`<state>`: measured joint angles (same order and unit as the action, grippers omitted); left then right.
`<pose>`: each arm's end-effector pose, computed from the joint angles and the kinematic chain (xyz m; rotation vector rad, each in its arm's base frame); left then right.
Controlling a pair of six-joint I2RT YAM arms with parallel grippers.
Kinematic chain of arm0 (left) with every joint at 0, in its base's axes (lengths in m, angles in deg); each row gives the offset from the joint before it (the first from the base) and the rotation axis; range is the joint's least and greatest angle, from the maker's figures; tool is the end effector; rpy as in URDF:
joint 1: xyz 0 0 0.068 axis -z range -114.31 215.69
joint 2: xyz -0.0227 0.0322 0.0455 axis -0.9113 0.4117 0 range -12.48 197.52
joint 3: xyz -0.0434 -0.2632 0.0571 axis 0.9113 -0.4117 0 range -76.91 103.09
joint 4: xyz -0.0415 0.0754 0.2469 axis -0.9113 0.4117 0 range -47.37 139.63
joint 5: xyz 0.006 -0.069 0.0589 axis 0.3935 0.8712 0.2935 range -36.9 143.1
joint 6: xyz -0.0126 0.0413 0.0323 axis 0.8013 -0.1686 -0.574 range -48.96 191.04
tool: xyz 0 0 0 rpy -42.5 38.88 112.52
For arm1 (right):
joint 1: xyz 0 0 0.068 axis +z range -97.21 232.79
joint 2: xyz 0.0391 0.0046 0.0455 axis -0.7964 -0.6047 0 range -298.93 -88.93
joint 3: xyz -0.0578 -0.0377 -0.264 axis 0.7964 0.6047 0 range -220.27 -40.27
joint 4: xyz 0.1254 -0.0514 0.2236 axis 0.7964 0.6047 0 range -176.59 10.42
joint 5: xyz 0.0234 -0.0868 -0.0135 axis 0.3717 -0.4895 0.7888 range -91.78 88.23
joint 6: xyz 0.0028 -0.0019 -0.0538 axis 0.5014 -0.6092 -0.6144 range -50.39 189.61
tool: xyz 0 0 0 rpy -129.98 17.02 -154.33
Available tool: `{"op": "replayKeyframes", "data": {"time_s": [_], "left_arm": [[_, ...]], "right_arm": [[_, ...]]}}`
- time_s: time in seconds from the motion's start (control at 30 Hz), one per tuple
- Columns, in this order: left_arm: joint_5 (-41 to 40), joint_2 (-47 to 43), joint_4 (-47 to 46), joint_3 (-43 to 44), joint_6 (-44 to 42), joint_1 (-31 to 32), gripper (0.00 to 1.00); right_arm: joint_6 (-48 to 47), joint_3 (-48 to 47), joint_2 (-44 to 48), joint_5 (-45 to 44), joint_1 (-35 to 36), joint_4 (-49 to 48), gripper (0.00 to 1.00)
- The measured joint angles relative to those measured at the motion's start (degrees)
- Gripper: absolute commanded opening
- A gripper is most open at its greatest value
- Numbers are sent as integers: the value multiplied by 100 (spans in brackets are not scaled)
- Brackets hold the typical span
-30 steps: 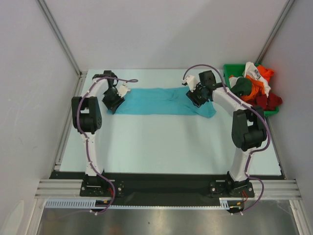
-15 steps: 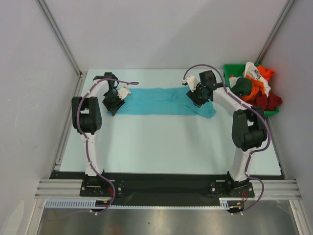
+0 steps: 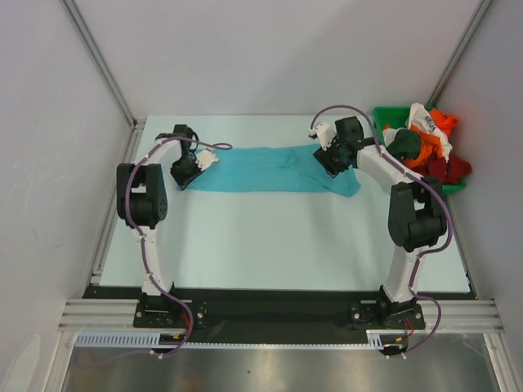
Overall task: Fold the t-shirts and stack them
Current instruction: Fold the tshirt
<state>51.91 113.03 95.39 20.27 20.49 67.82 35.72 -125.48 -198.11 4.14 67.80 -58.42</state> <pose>0.4342 -0.0153 0.1566 1.3316 2.6947 0.1245 0.4069 0.1129 0.2319 -1.0636 2.2337 -0.0131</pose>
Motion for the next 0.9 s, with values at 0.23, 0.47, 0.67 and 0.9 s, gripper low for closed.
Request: {"op": "replayKeyframes", "data": {"time_s": [0.23, 0.47, 0.67, 0.9], "left_arm": [[-197, -522, -356, -870, -90, 52, 10], [-306, -1150, 144, -1827, -50, 374, 10], [-144, -1438, 905, -2291, 173, 828, 10], [13, -2026, 1432, -2435, 474, 1113, 10]], "right_arm": [[505, -107, -85, -232, -549, -138, 62], [896, -2057, -1512, -208, -964, 514, 59], [1014, -3268, -2603, 52, -986, 1158, 61], [1027, -3641, -2988, 240, -870, 1576, 42]]}}
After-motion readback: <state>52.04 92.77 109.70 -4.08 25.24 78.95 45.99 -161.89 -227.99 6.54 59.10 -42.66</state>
